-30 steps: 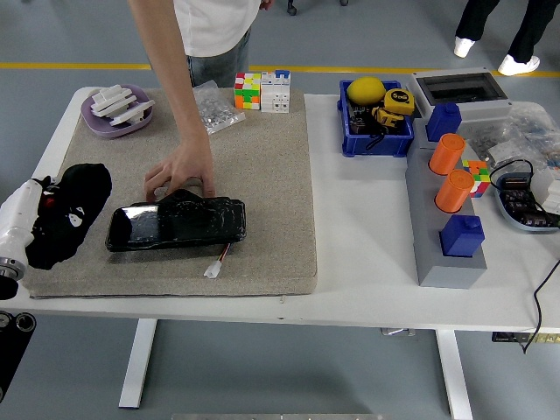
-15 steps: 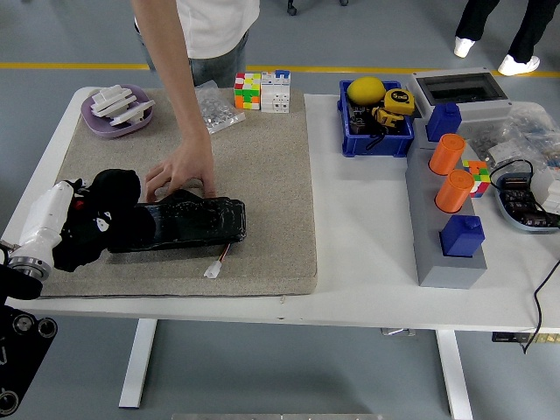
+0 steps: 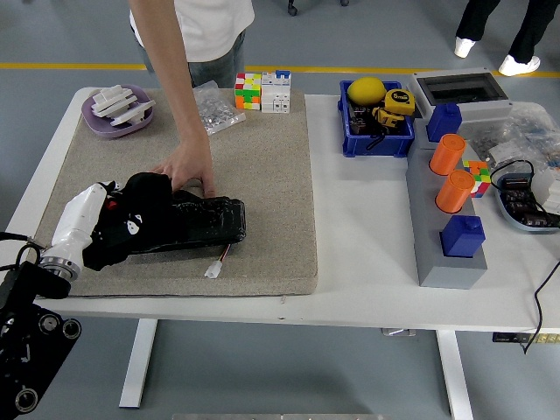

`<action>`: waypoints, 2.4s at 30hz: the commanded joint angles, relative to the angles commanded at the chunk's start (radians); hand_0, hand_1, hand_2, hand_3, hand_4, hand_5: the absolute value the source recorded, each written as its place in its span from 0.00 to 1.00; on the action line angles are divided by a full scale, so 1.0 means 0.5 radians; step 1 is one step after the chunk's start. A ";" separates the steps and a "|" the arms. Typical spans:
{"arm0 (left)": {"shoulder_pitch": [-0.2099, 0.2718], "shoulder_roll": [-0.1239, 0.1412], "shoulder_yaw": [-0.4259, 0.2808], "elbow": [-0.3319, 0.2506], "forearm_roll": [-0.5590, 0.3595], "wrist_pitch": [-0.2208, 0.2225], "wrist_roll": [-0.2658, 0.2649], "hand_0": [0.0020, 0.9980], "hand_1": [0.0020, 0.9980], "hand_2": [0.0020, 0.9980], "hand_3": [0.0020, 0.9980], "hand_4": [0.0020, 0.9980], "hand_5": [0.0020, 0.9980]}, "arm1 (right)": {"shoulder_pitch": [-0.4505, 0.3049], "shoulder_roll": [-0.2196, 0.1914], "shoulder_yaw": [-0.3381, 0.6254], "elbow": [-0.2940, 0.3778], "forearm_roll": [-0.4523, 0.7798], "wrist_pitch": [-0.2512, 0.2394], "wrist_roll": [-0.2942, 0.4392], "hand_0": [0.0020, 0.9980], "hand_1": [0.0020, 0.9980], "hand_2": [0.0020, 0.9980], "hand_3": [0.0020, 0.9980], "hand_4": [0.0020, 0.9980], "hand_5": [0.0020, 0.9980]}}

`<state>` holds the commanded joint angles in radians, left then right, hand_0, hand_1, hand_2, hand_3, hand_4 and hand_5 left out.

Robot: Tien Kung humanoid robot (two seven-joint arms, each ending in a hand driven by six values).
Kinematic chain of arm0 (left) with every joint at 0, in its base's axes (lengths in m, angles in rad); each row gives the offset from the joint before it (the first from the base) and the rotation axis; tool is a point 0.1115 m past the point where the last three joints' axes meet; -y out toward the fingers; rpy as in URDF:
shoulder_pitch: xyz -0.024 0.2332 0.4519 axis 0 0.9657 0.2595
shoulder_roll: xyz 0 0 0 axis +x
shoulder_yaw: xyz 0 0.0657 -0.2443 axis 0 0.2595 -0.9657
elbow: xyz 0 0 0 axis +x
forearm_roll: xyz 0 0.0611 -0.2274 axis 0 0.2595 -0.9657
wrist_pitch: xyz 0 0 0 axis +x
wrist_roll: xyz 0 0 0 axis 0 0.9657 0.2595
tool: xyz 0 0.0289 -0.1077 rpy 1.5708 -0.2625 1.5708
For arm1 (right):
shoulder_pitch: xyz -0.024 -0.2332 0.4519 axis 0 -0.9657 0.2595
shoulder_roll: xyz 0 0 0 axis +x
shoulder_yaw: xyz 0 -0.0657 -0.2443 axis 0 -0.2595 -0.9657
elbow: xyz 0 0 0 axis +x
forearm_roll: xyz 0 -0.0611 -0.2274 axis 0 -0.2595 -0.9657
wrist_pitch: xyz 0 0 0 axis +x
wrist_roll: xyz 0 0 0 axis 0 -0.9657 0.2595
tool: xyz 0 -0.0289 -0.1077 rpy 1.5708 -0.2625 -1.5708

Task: Pick the rag up,wipe the panel,place it on the desk

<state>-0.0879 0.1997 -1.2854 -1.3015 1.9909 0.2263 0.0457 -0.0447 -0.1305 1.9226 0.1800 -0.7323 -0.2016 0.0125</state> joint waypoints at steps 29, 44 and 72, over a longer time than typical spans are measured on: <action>-0.272 -0.056 0.620 0.020 -0.004 0.022 0.023 0.26 0.24 0.54 0.49 0.20 0.00 | 0.003 -0.004 -0.022 0.000 0.049 0.018 -0.011 0.70 0.62 0.57 0.56 0.96 0.41; -0.311 -0.073 0.732 -0.008 0.027 0.044 0.051 0.26 0.25 0.54 0.49 0.20 0.00 | 0.016 0.000 0.000 0.000 0.016 0.029 -0.007 0.70 0.62 0.58 0.56 0.97 0.42; -0.087 -0.013 0.247 -0.008 0.128 0.067 0.054 0.29 0.35 0.54 0.50 0.24 0.00 | -0.002 0.007 0.132 0.000 -0.114 0.070 0.009 0.70 0.61 0.58 0.57 0.97 0.42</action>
<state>-0.1315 0.1931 -1.1618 -1.3055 2.0550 0.2600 0.0728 -0.0458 -0.1270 1.9886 0.1800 -0.7895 -0.1663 0.0168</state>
